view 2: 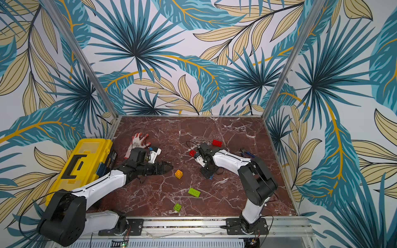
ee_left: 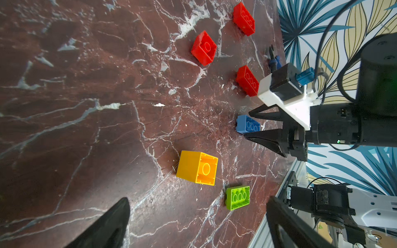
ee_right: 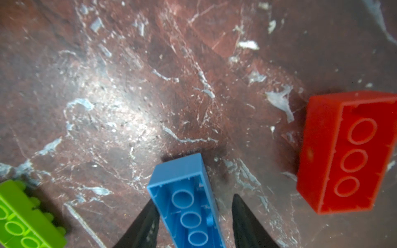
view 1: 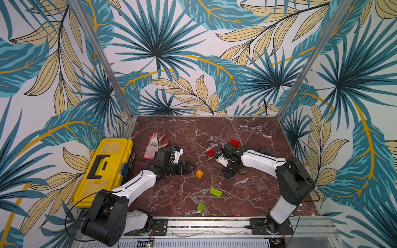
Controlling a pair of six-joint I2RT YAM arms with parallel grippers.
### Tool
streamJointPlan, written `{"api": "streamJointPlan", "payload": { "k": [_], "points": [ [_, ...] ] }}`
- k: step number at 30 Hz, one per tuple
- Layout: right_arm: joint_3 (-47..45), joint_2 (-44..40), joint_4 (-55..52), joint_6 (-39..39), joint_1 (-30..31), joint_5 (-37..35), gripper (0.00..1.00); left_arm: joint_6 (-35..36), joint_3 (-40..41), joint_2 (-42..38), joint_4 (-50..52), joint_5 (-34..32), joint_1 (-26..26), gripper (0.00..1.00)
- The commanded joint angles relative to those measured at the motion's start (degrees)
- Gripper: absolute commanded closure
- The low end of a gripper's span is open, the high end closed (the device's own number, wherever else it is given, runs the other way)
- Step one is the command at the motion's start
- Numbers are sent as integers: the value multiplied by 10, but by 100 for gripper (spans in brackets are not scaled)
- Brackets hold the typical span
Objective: Assemble a carrot with lego
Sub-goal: Pick up the lego brick from the center of the board, then assemble the lego brick with the lego brick.
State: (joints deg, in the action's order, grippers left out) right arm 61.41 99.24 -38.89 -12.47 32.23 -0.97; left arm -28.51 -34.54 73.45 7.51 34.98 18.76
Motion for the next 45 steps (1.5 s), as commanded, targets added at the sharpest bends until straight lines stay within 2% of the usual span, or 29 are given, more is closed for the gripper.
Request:
{"api": "streamJointPlan", "payload": {
  "k": [1, 6, 11, 17, 22, 27, 31, 38, 45],
  "points": [
    [-10, -4, -10, 1, -1, 7, 51, 12, -22, 9, -10, 6, 2, 1],
    [2, 2, -25, 9, -2, 17, 64, 11, -31, 39, -20, 18, 2, 1],
    [32, -3, -51, 35, 1, 56, 75, 1, -33, 74, -40, 39, 2, 1],
    [138, -14, -94, 77, 66, 70, 75, -15, -17, 64, -39, 22, -9, 1],
    [265, 57, -158, 85, 122, 50, 74, -58, 20, 39, -38, -11, -53, 1],
    [338, 115, -180, 108, 157, 40, 75, -105, 55, -5, -17, -71, -85, 1],
    [372, 154, -204, 121, 174, 34, 75, -112, 70, -52, -7, -87, -87, 1],
    [389, 183, -212, 121, 189, 25, 75, -91, 66, -25, -13, -31, -93, 1],
    [390, 197, -211, 117, 191, 19, 75, -90, 69, -20, -20, -25, -95, 1]
  ]
}}
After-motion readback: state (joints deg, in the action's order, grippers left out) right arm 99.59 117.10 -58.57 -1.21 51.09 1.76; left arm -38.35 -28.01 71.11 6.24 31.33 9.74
